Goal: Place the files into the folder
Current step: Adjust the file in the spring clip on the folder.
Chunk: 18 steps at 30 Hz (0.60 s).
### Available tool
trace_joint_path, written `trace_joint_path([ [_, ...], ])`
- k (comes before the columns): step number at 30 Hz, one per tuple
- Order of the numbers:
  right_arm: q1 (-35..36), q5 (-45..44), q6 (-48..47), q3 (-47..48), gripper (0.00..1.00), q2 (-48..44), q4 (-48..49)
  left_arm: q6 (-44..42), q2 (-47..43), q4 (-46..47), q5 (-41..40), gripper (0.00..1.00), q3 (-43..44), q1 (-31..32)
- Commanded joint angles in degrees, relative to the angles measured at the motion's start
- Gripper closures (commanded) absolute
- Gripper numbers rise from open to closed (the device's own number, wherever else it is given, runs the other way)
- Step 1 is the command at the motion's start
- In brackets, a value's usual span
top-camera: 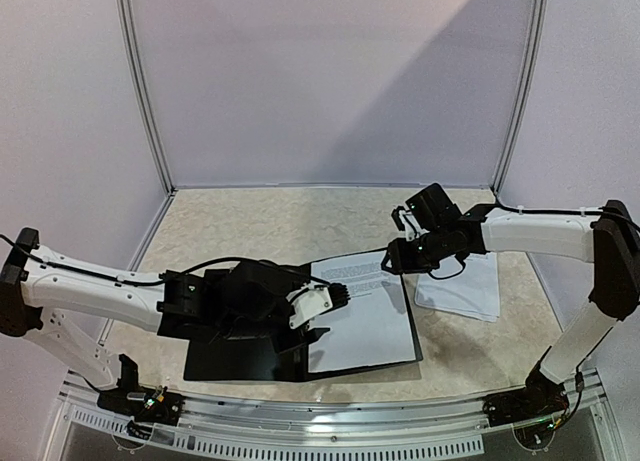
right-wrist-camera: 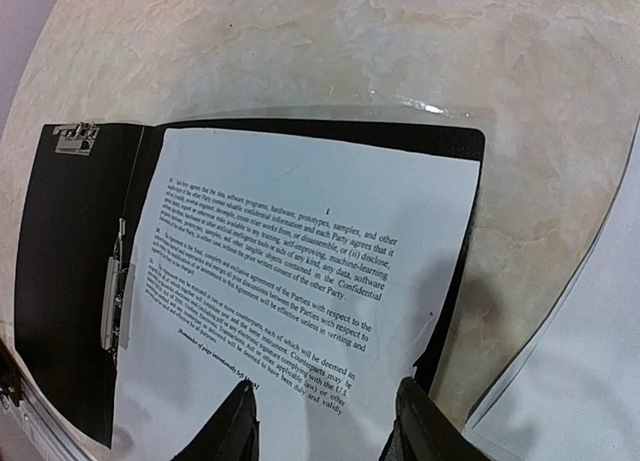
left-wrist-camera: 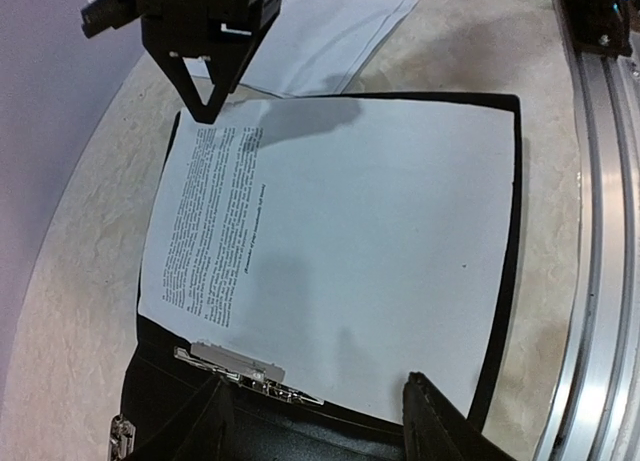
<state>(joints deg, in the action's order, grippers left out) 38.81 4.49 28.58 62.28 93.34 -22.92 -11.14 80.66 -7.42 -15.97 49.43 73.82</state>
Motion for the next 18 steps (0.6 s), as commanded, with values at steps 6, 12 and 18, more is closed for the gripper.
trace_joint_path([
  [6, -0.3, -0.4, 1.7, 0.9, 0.54, 1.5, -3.3, 0.4, -0.2, 1.5, -0.3, 0.42, -1.0, -1.6],
  [12, -0.3, -0.5, 2.1, 0.2, 0.54, 1.5, -3.2, 0.4, -0.1, 1.8, -0.1, 0.42, -1.3, -1.8],
  [18, -0.4, 0.7, 2.2, 0.2, 0.55, 2.3, -2.6, 0.5, 0.1, 1.7, -0.4, 0.42, -1.3, -1.8],
])
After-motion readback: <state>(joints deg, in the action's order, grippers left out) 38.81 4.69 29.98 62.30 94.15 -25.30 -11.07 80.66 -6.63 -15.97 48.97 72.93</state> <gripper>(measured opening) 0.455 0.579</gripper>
